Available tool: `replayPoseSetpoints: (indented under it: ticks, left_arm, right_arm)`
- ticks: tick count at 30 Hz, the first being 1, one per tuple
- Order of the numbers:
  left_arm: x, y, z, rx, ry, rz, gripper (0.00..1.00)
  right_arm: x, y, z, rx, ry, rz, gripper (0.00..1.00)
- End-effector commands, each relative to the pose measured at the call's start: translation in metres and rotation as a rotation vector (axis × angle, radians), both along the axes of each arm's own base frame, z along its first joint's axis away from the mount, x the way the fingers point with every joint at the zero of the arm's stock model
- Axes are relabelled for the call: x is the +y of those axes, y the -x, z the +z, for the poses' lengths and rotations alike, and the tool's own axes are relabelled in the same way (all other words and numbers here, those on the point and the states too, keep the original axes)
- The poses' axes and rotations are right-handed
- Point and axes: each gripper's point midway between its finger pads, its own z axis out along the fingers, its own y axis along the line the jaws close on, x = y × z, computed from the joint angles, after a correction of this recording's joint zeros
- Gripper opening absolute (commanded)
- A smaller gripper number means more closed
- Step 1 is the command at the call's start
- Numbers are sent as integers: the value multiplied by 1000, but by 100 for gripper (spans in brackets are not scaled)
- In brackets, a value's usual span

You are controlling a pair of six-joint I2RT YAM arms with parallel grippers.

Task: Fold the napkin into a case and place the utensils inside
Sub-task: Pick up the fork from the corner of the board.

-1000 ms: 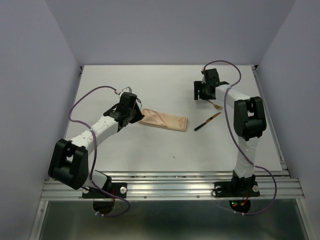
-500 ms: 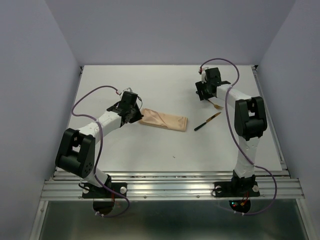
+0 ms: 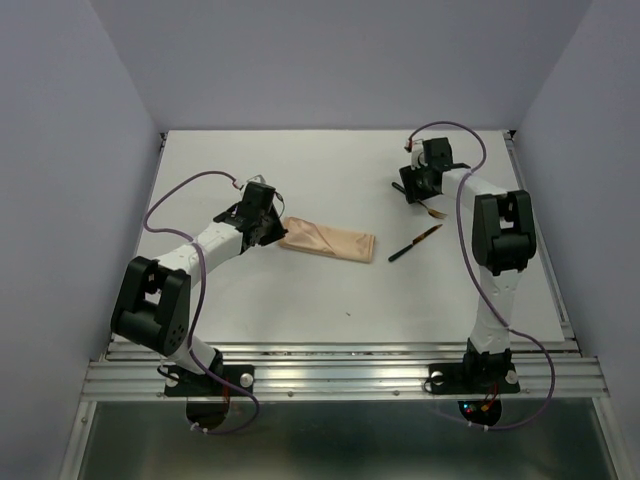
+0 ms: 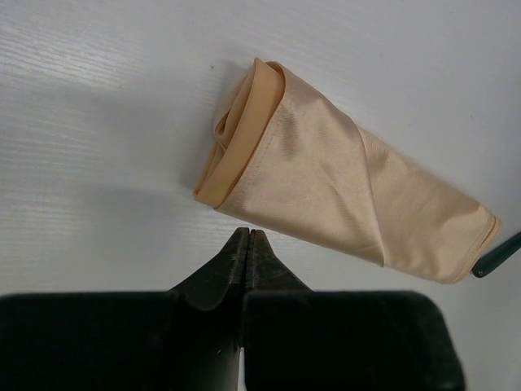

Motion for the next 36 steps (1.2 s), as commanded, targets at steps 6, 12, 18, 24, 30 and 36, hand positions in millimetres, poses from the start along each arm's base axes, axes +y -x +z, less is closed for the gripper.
replayPoseSetpoints:
  ticks: [6, 12, 18, 24, 30, 36]
  left_arm:
    - [-4, -12, 14, -54, 11, -7, 8]
    - [-3, -13, 13, -49, 6, -6, 8]
    - [-5, -22, 12, -43, 10, -9, 8]
    - [-1, -42, 11, -34, 9, -5, 8]
    - [-12, -52, -3, 16, 44, -41, 7]
    - [-13, -56, -22, 60, 34, -50, 7]
  right_arm:
    - [10, -4, -7, 27, -25, 54, 41]
    - [12, -3, -13, 61, -34, 60, 21]
    - [2, -9, 2, 20, 7, 6, 9]
    - [9, -11, 49, -171, 38, 87, 3]
    - [38, 0, 82, -233, 31, 184, 3]
    - [94, 37, 104, -278, 66, 398, 1]
